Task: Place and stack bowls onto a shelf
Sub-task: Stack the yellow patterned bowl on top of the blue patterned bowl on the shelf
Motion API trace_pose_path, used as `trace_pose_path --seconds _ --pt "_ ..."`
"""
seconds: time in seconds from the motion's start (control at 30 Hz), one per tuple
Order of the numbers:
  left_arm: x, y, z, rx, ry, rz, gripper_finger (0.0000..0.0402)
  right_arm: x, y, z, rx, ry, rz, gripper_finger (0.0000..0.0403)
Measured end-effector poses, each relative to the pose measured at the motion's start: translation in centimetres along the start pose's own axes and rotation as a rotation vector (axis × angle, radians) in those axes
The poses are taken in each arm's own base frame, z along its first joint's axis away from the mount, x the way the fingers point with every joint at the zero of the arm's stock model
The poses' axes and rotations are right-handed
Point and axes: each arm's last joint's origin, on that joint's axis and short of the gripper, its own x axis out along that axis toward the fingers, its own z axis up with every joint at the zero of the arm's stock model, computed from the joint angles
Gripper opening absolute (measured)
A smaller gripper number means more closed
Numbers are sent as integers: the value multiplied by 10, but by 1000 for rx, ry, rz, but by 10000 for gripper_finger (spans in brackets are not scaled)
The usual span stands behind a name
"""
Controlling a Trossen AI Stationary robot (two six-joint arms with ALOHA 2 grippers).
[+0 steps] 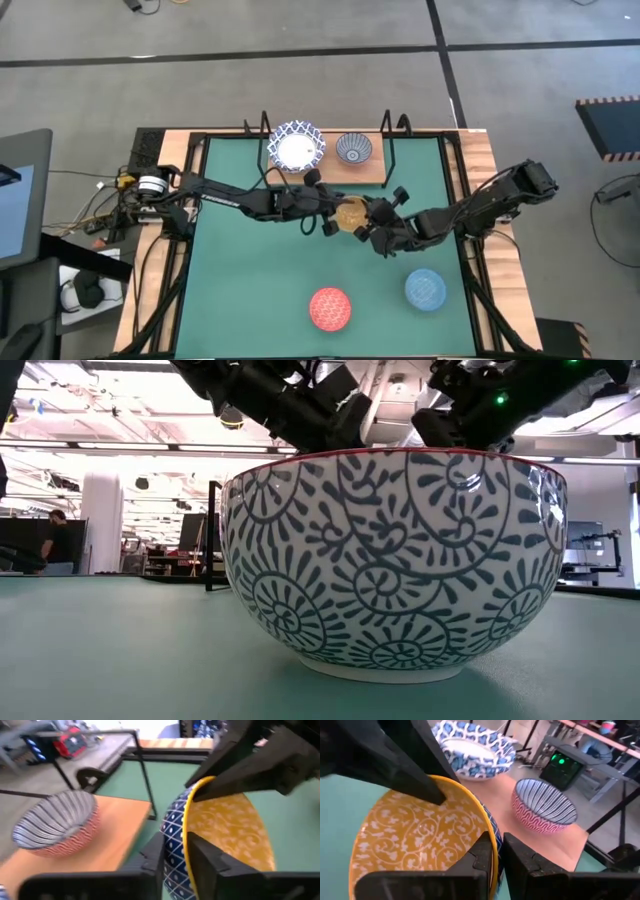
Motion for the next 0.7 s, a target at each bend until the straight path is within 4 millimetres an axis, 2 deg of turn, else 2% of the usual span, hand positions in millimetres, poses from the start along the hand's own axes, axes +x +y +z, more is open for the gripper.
trace_pose_path --seconds 0.13,0.37,0.47,0.6,0.7 --pt "1 1 -1 26 3 36 11 -1 1 3 7 -16 -6 59" --pt "1 1 -3 88 25 30 2 -6 6 11 -49 -63 32 58" --pt "2 0 -12 123 78 9 1 -10 10 18 -56 -107 55 57" --pt "0 0 -7 105 57 8 0 -12 11 20 -85 -126 63 50" --pt "1 0 -10 113 78 2 0 -12 11 20 -89 -125 62 45"
